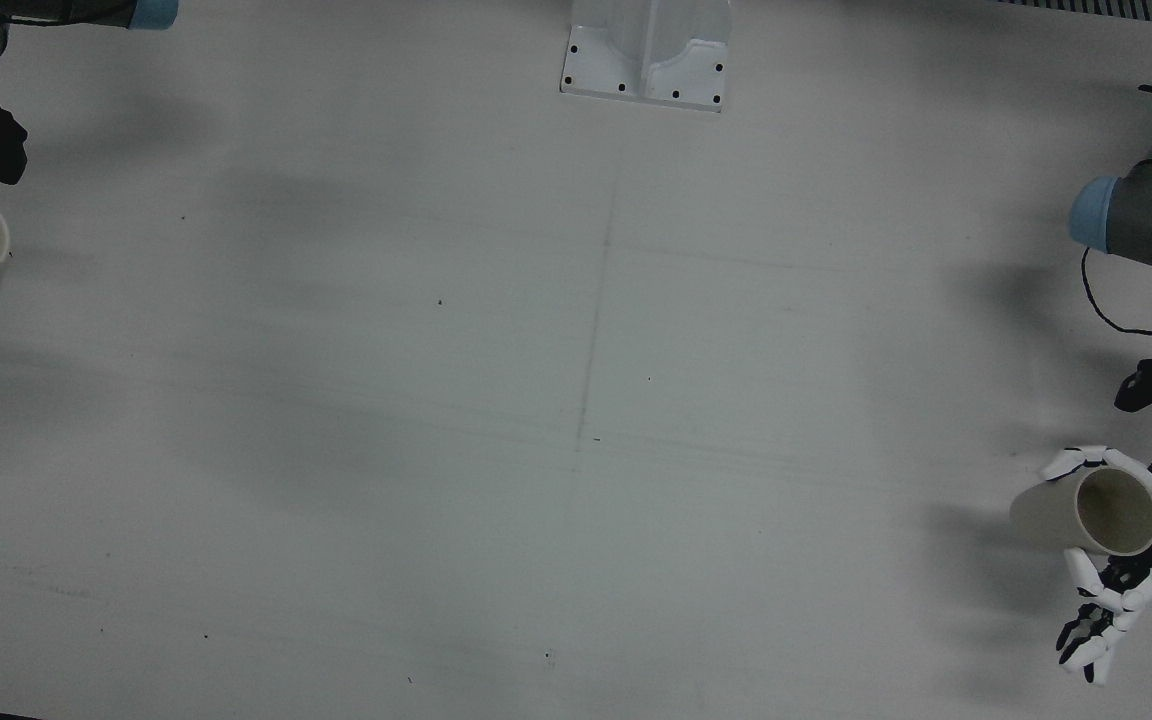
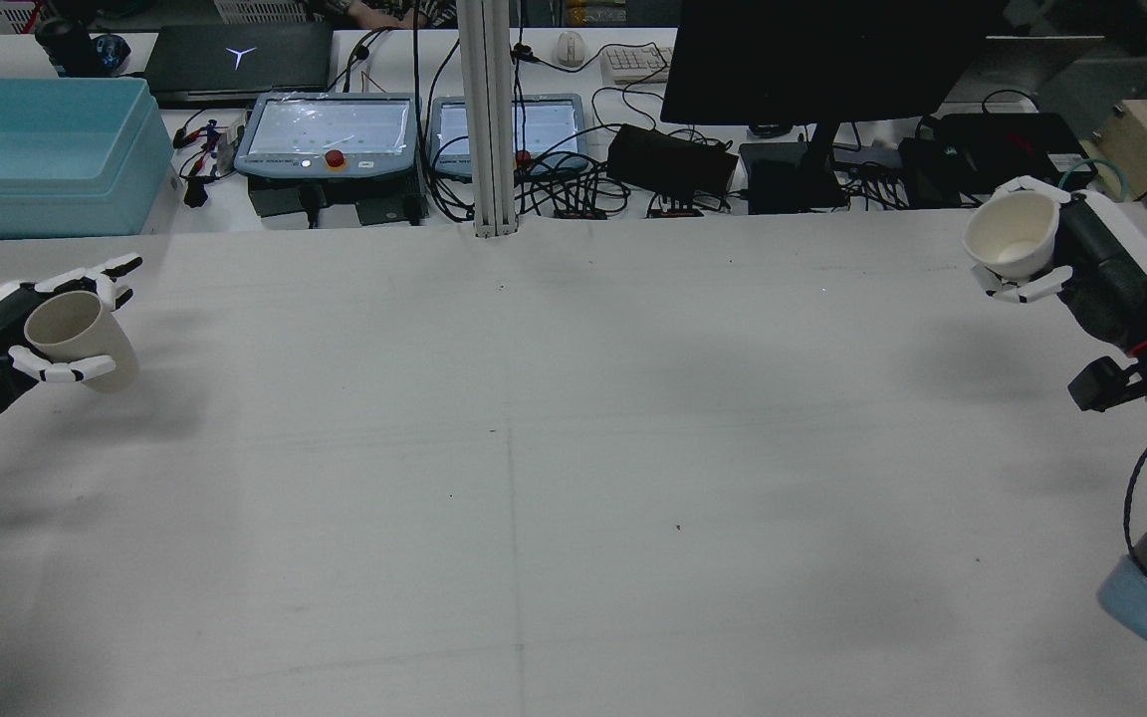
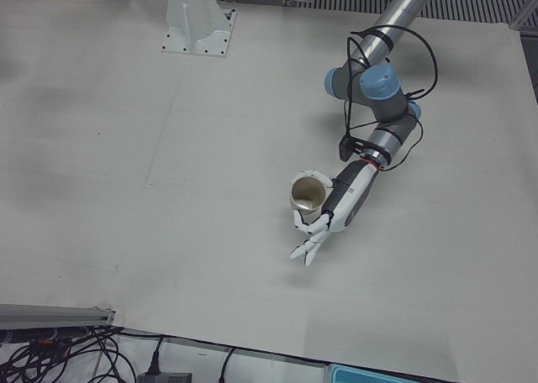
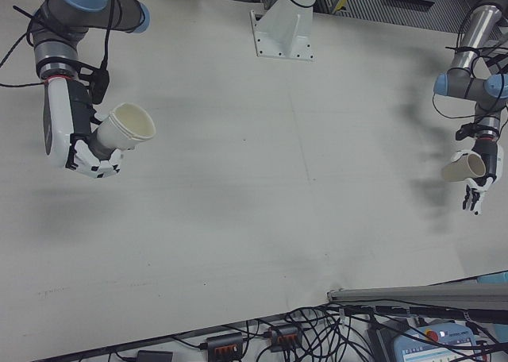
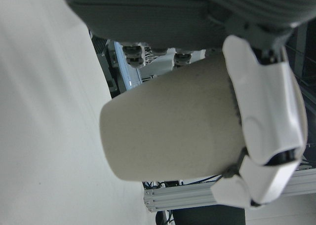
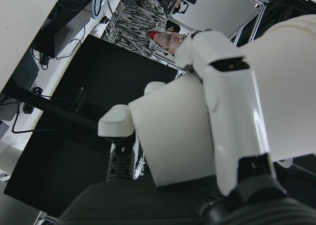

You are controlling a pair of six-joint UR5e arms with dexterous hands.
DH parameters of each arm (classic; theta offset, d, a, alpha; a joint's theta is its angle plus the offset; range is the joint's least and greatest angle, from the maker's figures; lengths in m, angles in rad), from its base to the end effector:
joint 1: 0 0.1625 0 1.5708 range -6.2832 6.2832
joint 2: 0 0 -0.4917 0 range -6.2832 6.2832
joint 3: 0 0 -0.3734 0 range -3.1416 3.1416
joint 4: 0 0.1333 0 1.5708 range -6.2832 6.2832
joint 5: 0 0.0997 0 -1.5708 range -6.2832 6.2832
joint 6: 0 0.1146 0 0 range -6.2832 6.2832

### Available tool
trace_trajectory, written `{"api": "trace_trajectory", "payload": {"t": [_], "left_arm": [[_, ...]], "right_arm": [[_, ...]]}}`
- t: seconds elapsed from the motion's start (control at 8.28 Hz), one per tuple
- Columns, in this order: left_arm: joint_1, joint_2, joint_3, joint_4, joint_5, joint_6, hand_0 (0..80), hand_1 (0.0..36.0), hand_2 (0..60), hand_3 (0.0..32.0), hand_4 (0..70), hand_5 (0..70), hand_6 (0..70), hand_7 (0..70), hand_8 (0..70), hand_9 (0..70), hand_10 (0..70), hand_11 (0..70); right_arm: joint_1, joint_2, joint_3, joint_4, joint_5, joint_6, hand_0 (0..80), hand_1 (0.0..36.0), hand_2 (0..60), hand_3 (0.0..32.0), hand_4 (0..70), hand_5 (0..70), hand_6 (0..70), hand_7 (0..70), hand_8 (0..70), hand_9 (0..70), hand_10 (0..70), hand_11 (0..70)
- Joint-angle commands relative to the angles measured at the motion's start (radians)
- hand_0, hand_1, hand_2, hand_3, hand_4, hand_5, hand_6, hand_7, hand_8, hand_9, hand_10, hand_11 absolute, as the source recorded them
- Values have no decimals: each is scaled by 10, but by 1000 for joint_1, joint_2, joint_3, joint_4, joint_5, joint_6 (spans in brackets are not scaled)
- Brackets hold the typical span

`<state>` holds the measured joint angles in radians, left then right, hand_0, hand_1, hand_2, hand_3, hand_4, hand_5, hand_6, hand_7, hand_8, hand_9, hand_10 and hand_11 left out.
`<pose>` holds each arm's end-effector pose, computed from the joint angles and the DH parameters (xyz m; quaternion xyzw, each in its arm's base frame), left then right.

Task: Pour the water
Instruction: 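Bring both held cups toward the table center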

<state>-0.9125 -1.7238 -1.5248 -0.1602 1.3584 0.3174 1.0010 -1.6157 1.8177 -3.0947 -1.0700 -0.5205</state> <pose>0.2306 -0.5556 0.6752 -0.0707 0.7900 -0.5723 0.2083 -0.0927 -0.4937 0.6507 0.1332 -0.7683 0.6099 0.1411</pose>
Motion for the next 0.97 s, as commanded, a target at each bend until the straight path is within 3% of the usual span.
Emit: {"api": "trace_trajectory", "payload": {"t": [0.0, 0.36, 0.48, 0.85], "left_arm": [[130, -106, -12, 76, -1, 58, 586, 360, 600, 0, 496, 700, 63, 115, 2, 9, 44, 90], [249, -219, -12, 143, -1, 121, 602, 360, 600, 0, 499, 700, 61, 112, 2, 8, 43, 89], [267, -277, -14, 180, -1, 124, 607, 360, 600, 0, 506, 700, 62, 111, 2, 9, 43, 90], [312, -500, -29, 368, -1, 124, 603, 360, 600, 0, 510, 700, 66, 109, 3, 10, 43, 90]], "right_arm": [[60, 88, 231, -387, -16, 2, 800, 360, 600, 0, 281, 700, 655, 680, 610, 671, 616, 700], [53, 205, 287, -631, -16, -4, 800, 360, 600, 0, 358, 700, 680, 698, 610, 636, 585, 700], [33, 241, 285, -689, -12, -7, 800, 360, 600, 0, 425, 700, 697, 700, 606, 616, 570, 700], [-14, 324, 269, -780, 11, -87, 800, 360, 600, 0, 564, 700, 700, 700, 614, 625, 561, 700]]}}
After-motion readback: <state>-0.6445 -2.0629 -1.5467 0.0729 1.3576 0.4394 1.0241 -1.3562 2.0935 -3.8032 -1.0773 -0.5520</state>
